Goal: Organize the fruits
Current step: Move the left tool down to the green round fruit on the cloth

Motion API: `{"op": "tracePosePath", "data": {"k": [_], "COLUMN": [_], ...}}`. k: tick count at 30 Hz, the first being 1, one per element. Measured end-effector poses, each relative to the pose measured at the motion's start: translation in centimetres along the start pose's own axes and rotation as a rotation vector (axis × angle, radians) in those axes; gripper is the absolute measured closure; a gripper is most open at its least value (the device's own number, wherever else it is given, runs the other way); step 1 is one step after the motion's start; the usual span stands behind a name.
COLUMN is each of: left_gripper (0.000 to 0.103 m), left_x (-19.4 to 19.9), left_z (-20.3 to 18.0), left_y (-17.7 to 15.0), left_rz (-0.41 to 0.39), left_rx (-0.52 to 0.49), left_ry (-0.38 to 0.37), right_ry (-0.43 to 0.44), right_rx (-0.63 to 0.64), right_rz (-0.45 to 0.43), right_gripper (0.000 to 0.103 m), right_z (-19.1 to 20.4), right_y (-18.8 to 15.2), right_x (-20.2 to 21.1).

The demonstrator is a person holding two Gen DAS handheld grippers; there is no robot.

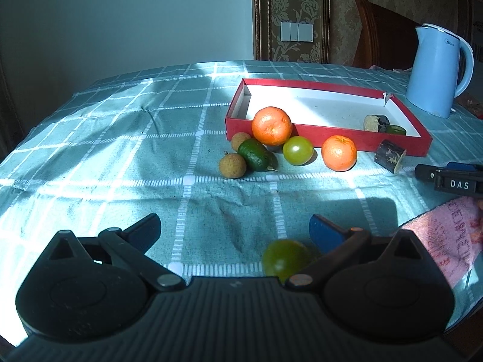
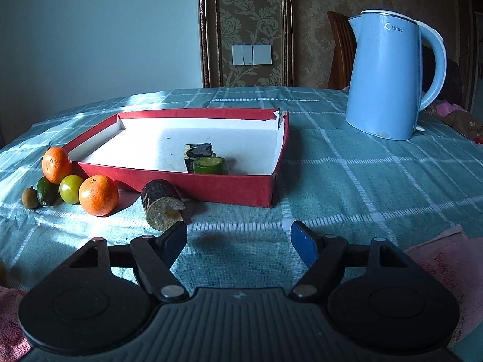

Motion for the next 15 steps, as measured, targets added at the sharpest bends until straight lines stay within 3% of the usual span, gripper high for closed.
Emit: {"op": "tracePosePath", "data": {"k": [15], "left_gripper": [0.0], "left_x": [-1.7], "left_z": [-1.5], "left_y": [-1.6], "left_rz": [0.043], "left_rx": [-0.027], "left_ry": [0.011], "right_ry": [0.015], "right_rx": [0.003], "right_rz": [-0.001], "right_gripper": [0.027], "right_z": [0.0], "right_y": [0.2], "right_x": [-0.3]}}
Point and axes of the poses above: each gripper's, at about its wrist camera, not at the fingertips, and x roughly against the way its jaws point, z to its left, y to its top, the point moved 8 cm from there along -x, roughly the way its jaws point, and after that the axes turned 9 degrees about y, right-handed, at the moved point
